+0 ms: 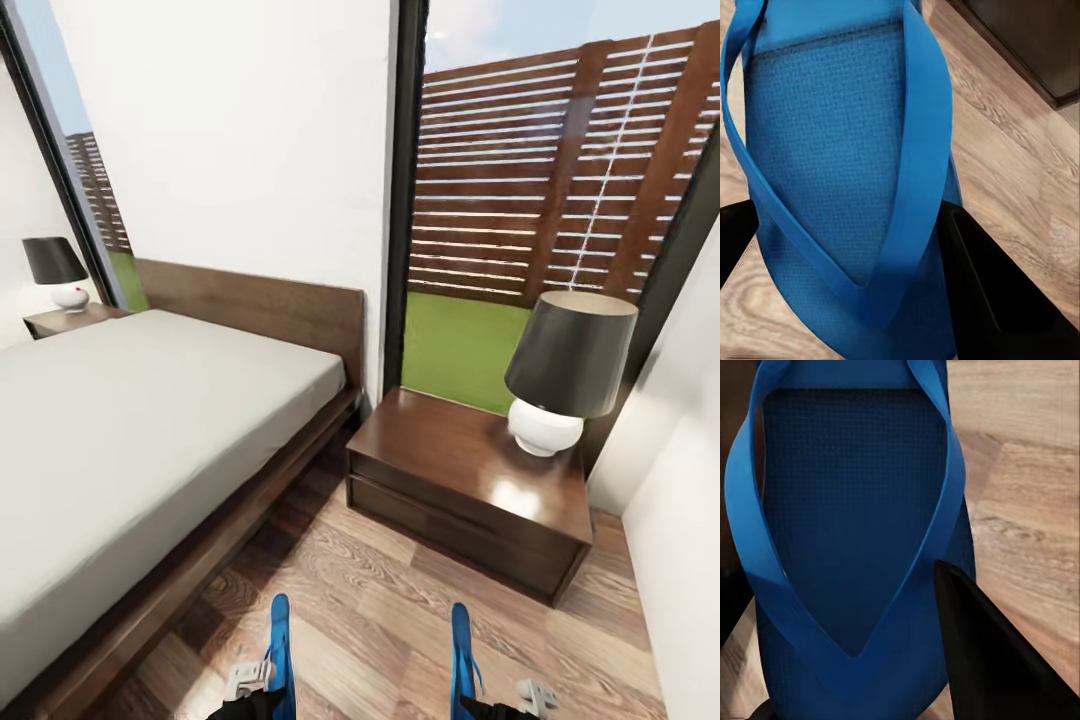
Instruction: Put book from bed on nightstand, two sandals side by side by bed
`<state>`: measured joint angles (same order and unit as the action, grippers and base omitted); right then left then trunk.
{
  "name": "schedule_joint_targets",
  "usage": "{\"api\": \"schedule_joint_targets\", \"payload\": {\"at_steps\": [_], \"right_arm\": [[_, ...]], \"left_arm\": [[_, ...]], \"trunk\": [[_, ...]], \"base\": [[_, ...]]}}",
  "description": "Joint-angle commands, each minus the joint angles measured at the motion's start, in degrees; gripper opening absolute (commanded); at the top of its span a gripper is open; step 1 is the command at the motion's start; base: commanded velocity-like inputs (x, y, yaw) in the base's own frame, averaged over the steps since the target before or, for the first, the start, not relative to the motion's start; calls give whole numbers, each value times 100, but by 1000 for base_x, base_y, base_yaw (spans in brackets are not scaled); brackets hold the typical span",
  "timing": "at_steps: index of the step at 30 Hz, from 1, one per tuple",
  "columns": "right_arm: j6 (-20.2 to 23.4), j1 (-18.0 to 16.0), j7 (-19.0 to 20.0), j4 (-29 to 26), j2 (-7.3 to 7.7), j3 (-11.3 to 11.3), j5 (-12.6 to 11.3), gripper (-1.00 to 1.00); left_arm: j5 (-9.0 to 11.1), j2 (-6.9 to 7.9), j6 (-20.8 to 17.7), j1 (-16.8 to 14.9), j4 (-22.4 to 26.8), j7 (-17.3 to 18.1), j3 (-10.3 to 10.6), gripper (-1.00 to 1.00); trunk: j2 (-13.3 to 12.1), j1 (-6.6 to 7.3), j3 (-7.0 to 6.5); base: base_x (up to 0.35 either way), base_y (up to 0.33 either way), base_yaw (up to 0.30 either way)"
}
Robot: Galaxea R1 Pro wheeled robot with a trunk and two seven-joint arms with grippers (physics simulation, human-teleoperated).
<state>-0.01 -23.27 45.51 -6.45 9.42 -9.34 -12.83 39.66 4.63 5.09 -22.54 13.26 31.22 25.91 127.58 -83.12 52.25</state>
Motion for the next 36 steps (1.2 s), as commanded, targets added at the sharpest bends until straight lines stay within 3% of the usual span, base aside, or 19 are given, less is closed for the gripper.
{"api": "schedule_joint_targets", "payload": {"at_steps": [1,36], "right_arm": [[1,-2,11,4,0,-15,-9,-100],[1,-2,11,4,4,-15,-9,-100]], "left_arm": [[16,2,44,-9,-8,10,46,-100],[16,2,59,-5,-8,6,55,-100]], "trunk": [[2,1,5],[2,1,5]], "base": [[9,-17,291],[1,-1,291]]}}
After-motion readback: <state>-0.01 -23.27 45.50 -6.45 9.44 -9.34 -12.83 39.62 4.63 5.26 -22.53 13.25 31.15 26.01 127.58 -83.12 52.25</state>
